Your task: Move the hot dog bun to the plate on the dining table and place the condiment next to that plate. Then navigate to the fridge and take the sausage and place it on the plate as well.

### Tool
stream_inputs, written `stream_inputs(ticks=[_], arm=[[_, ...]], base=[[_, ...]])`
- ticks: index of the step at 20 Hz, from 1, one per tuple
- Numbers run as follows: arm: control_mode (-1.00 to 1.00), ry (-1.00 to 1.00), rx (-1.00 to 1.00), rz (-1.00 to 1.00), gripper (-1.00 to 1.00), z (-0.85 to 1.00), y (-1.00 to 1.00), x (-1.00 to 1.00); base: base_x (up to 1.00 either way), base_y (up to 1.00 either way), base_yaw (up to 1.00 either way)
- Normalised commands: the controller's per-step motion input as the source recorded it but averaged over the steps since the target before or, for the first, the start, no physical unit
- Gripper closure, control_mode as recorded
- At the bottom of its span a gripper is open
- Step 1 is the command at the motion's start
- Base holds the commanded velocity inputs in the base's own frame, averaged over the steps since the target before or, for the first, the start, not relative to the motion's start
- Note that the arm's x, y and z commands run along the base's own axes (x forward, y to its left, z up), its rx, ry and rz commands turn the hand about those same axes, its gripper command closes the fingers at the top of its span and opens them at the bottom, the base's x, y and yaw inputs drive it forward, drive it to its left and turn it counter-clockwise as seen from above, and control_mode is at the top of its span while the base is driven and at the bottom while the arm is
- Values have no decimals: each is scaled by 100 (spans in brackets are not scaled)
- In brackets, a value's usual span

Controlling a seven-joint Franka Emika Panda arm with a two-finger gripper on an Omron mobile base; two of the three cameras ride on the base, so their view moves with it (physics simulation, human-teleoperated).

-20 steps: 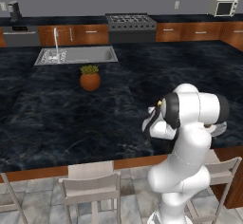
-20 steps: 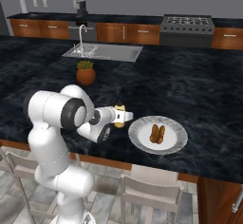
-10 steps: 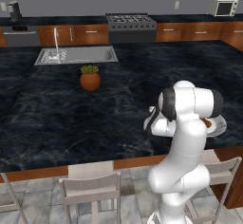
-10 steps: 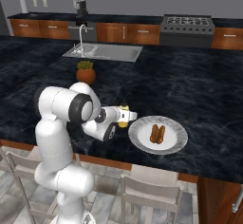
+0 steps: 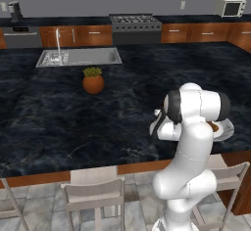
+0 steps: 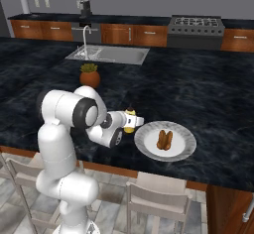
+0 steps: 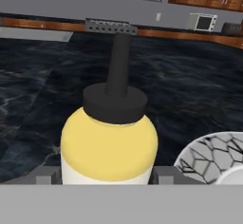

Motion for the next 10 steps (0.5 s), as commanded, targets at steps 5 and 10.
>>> stream_inputs(ticks=[5,10], arm=[[-100,0,0,0,-100,-32,1,0],[-100,-1,0,0,-100,27,0,-6]], base=[[0,0,0],[0,0,0]])
